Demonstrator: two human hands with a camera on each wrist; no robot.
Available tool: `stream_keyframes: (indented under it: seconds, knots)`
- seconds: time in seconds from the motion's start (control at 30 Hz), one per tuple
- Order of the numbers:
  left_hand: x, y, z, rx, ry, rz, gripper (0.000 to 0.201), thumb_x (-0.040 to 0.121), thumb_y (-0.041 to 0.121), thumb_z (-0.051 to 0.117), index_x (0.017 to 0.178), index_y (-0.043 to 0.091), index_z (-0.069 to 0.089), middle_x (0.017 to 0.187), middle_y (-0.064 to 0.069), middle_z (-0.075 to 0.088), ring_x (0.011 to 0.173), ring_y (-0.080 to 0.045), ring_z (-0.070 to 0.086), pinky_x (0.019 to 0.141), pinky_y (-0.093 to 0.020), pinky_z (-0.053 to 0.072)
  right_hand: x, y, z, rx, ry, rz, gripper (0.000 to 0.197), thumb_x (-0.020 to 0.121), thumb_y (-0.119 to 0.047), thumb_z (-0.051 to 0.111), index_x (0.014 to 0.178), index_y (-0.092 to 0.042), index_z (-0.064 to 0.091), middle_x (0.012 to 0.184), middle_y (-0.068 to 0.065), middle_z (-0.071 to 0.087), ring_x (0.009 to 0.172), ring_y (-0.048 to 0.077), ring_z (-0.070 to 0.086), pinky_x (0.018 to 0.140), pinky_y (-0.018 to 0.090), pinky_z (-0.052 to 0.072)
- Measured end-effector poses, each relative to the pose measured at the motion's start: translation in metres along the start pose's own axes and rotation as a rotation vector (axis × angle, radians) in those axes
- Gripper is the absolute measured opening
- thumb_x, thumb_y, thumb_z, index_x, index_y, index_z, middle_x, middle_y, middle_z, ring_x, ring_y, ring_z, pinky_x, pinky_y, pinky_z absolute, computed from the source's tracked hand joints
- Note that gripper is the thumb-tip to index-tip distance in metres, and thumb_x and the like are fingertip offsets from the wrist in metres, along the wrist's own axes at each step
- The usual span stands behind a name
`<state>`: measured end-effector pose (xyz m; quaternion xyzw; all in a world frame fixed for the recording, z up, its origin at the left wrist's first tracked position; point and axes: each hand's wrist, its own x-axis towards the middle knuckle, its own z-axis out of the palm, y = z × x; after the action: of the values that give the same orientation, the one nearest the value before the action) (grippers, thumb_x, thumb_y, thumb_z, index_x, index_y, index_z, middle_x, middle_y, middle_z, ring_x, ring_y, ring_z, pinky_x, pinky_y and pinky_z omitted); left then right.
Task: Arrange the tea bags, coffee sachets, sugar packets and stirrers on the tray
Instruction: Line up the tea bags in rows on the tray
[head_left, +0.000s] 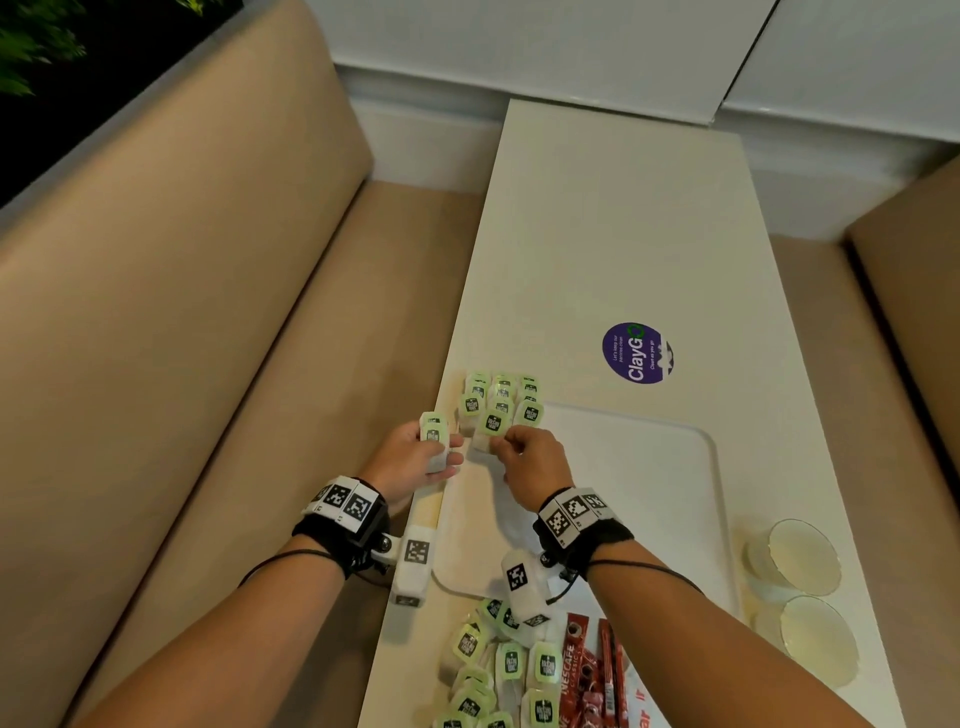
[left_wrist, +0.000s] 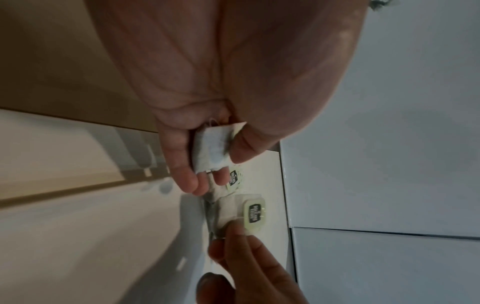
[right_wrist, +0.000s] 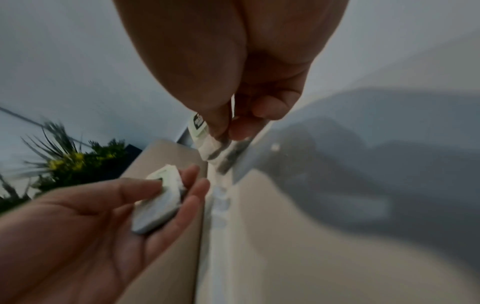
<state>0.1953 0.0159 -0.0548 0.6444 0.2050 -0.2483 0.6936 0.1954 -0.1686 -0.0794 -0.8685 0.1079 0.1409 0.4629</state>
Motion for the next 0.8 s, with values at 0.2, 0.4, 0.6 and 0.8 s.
stream_keyframes:
  seconds: [0.2, 0.4, 0.6, 0.8]
  knots:
    - [-0.001, -0.005, -0.006, 0.090, -0.008, 0.023, 0.033, 0.100, -0.008, 0.043, 0.118, 0.014, 0.059, 0.114, -0.003, 0.072, 0.098, -0.017, 0.068, 0.080, -0.030, 0.055, 0.006, 0.001, 0.010, -0.094, -0.097, 0.020, 0.017, 0.098, -0.028, 0.062, 0.094, -0.021, 0.077, 0.091, 0.001, 0.074, 0.087, 0.022, 0.067, 0.083, 0.035, 0.055]
    - [0.000, -0.012, -0.011, 0.189, 0.005, 0.053, 0.034, 0.099, -0.006, 0.050, 0.107, 0.023, 0.065, 0.110, 0.007, 0.075, 0.104, -0.011, 0.067, 0.078, -0.023, 0.051, 0.019, -0.009, 0.015, -0.162, -0.096, 0.021, 0.025, 0.096, -0.031, 0.065, 0.074, -0.021, 0.069, 0.070, -0.003, 0.063, 0.072, 0.019, 0.060, 0.068, 0.029, 0.047]
    - [0.003, -0.019, -0.010, 0.133, 0.065, 0.049, 0.021, 0.098, 0.000, 0.057, 0.097, 0.015, 0.072, 0.105, -0.005, 0.076, 0.094, -0.018, 0.069, 0.074, -0.026, 0.053, 0.023, -0.008, 0.020, -0.206, -0.059, 0.073, 0.025, 0.094, -0.039, 0.066, 0.081, -0.018, 0.071, 0.077, 0.000, 0.069, 0.076, 0.022, 0.066, 0.073, 0.033, 0.055]
    - [0.005, -0.020, -0.006, 0.041, 0.076, 0.043, 0.010, 0.097, 0.002, 0.060, 0.100, 0.009, 0.067, 0.104, -0.015, 0.071, 0.089, -0.021, 0.068, 0.073, -0.027, 0.058, 0.022, -0.012, 0.020, -0.217, -0.019, 0.092, 0.024, 0.093, -0.042, 0.065, 0.078, -0.023, 0.064, 0.083, 0.001, 0.071, 0.082, 0.024, 0.067, 0.076, 0.035, 0.055]
